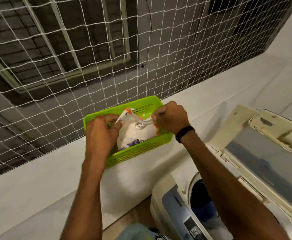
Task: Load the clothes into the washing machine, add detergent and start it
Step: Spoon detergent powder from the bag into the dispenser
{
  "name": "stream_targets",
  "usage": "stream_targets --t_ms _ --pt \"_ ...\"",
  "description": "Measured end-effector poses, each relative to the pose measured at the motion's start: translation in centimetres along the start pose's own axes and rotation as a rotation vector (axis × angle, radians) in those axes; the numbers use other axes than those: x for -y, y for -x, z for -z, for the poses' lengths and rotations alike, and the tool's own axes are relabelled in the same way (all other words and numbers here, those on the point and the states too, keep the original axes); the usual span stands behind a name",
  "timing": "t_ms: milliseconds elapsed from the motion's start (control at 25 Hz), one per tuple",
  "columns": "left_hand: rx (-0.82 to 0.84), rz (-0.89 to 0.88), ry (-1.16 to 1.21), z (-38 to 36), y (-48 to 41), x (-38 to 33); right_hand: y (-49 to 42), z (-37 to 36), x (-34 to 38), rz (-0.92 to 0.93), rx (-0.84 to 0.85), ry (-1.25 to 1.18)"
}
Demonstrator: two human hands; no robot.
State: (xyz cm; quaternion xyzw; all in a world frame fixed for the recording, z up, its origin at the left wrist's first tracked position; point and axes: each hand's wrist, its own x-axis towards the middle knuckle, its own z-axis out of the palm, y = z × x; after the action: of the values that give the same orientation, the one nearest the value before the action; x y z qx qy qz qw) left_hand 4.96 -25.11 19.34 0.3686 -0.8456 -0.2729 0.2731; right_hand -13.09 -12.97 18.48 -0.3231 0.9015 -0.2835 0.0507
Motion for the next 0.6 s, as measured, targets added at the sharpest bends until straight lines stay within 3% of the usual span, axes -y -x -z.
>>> stream_targets --t_ms 160,320,600 --pt "0.031 0.054 0.109 -0.1 0.4 0.6 -0.5 -0.6 1.3 -0.042 0.101 -0.079" --pt "0.028 0.092 0.162 0.4 0.3 0.9 0.2 0.0 2.1 -0.141 0.311 -0.347" --pt "0.036 0.078 0.197 0.2 0.2 1.2 -0.3 0.1 2.5 -0.26 0.386 -0.417"
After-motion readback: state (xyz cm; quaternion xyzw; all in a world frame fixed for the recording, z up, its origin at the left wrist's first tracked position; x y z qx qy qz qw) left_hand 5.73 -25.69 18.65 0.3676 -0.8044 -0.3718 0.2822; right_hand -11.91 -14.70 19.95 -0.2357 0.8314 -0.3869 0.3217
